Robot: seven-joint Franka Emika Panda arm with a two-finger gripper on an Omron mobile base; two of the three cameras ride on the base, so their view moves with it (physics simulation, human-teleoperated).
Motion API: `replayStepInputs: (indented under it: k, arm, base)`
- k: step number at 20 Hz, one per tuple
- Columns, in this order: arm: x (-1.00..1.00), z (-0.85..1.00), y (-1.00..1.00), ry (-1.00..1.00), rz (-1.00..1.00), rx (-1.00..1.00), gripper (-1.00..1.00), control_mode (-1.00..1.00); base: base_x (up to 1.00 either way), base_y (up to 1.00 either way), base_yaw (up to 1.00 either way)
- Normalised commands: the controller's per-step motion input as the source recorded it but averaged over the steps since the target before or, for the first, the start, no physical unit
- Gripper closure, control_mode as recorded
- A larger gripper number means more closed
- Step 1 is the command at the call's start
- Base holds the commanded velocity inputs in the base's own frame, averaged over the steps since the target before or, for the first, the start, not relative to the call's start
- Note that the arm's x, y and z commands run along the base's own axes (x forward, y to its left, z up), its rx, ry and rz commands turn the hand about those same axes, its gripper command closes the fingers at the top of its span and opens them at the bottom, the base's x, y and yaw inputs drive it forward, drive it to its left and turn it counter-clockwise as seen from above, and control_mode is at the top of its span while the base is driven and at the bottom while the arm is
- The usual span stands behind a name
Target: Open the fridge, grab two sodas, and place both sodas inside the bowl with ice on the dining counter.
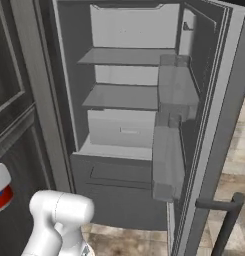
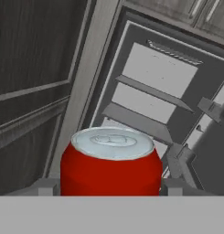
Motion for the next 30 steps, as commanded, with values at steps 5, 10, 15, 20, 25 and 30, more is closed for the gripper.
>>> replayStepInputs:
  k: [5,10,15,20,25,30]
  arm:
    - [0.00,0.00,0.00,0.00,0.00,0.00,1.00,1.00]
    - [0.00,0.00,0.00,0.00,0.00,0.00,1.00,1.00]
    - [0.00,0.00,0.00,0.00,0.00,0.00,1.00,1.00]
    - [0.00,0.00,0.00,0.00,0.00,0.00,1.00,1.00]
    - [0.00,0.00,0.00,0.00,0.00,0.00,1.00,1.00]
    - [0.00,0.00,0.00,0.00,0.00,0.00,1.00,1.00]
  base:
    - [-0.75,-0.13,0.00]
    - [-0.32,-0.58,0.01]
    - [-0.01,-0.84,0.11]
    - [-0.12,-0.92,0.19]
    - [-0.96,-0.81,0.31]
    - [-0.78,-0.70,0.34]
